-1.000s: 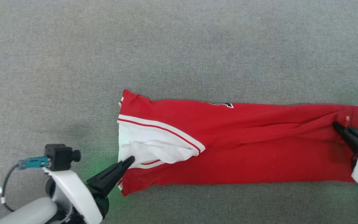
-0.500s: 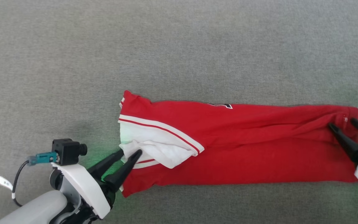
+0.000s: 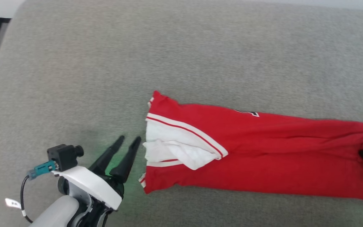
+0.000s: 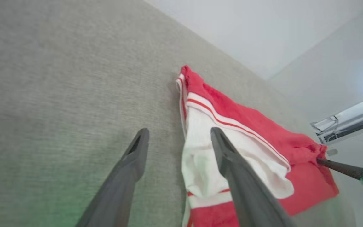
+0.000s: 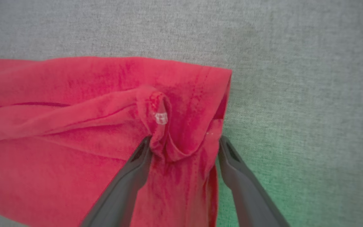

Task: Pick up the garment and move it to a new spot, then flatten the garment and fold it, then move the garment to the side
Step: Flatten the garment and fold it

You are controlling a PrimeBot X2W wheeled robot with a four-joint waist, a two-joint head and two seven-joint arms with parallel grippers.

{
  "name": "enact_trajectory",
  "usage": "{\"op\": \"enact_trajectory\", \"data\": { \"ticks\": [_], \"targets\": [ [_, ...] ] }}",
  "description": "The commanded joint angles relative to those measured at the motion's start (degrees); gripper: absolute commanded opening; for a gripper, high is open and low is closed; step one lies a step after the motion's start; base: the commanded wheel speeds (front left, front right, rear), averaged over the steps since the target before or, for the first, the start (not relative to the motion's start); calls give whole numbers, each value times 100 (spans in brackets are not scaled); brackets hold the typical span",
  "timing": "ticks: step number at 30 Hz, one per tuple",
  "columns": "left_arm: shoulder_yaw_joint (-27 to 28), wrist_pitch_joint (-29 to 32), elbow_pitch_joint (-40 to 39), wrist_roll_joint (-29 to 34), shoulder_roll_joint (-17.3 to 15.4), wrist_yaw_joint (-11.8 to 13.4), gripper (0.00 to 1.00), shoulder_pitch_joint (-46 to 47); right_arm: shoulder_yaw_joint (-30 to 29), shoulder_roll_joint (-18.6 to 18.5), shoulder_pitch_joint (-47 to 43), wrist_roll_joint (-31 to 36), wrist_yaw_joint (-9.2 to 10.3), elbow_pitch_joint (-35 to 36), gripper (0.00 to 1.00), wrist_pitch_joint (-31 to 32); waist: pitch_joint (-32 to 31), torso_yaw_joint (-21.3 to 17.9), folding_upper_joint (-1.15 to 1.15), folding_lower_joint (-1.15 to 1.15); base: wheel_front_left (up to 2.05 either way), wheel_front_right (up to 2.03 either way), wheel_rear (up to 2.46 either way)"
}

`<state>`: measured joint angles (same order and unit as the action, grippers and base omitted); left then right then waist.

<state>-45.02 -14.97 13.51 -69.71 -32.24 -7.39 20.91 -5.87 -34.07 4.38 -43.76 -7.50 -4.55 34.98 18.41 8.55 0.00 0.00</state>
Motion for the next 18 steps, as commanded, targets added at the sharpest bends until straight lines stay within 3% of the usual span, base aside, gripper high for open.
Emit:
{"op": "enact_trajectory", "data": {
  "ticks": [1, 4, 11, 18],
  "targets": [
    [422, -25, 162, 326, 250, -14, 100, -181, -56, -17, -69, -53, 2, -109, 100, 167, -45, 156, 0, 0, 0, 0, 0],
    [815, -26, 327, 724, 468, -14, 100, -315, -90, 19, -85, -147, 2, -168, 100, 311, -66, 233, 0, 0, 0, 0, 0],
    [2144, -27, 649, 2611, 1232, -14, 100, -687, -102, 149, 22, -252, 0, -396, 100, 778, -156, 399, 0, 0, 0, 0, 0],
    [3349, -27, 295, 4488, 1767, -14, 100, -1068, -13, 243, 90, -187, -1, -611, 100, 1002, -235, 471, 0, 0, 0, 0, 0]
  ]
}}
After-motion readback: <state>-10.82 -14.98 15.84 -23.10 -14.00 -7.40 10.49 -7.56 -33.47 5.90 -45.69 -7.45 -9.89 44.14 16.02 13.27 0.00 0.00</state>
